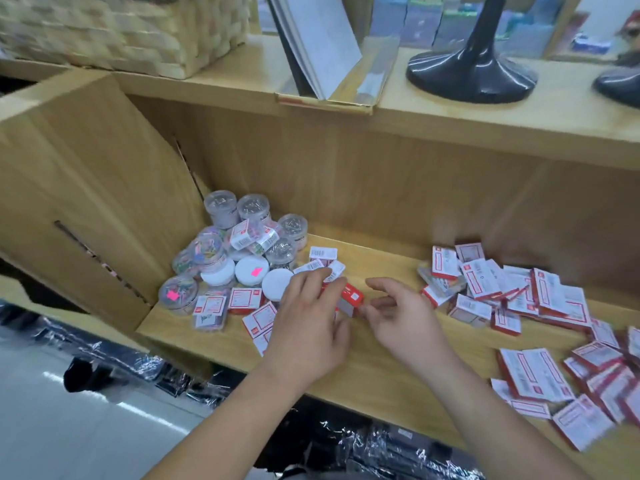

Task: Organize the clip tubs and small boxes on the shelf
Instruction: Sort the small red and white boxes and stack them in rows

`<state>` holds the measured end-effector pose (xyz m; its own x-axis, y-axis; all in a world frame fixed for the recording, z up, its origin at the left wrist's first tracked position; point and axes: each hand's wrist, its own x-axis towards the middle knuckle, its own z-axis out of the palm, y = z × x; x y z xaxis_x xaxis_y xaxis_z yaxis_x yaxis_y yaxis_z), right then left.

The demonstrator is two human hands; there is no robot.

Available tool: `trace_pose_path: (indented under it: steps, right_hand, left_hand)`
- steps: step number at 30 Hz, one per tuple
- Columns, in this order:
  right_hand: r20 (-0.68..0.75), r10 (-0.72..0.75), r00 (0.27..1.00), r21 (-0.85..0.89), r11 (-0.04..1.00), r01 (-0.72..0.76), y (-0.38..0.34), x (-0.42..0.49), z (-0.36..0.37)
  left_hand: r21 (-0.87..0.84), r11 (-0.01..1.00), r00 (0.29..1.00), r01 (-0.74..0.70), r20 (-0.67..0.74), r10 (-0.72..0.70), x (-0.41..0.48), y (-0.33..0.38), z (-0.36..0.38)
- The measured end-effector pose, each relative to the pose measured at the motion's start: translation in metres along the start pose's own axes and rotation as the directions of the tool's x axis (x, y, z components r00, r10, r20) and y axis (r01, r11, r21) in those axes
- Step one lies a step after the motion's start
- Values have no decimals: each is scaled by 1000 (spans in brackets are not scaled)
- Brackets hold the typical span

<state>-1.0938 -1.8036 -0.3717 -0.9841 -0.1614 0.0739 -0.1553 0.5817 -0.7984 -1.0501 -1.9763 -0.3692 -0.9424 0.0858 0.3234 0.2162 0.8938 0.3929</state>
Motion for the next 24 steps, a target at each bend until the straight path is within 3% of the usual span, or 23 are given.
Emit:
trace_pose_path:
  steps: [5,9,17,20,24]
  right_hand:
    - [-86,85,993,35,996,-82,11,-5,-51]
    - [-223,156,962,74,987,-143,27,-20,-88]
    - [-342,231,911,14,970,-241,60,-58,-127]
    - [-346,221,912,-29,969,-245,59,-58,-130]
    - [-331,245,911,-8,965,-262,56,-48,-130]
  left_hand:
    - [-129,983,991,-131,13,133,27,40,11]
    - [-181,958,957,-223,146,250,53,69,39]
    - [-191,970,889,-149,404,216,118,92,92]
    - [-337,941,908,-38,382,173,119,90,103]
    - [-456,890,944,7,298,145,115,85,103]
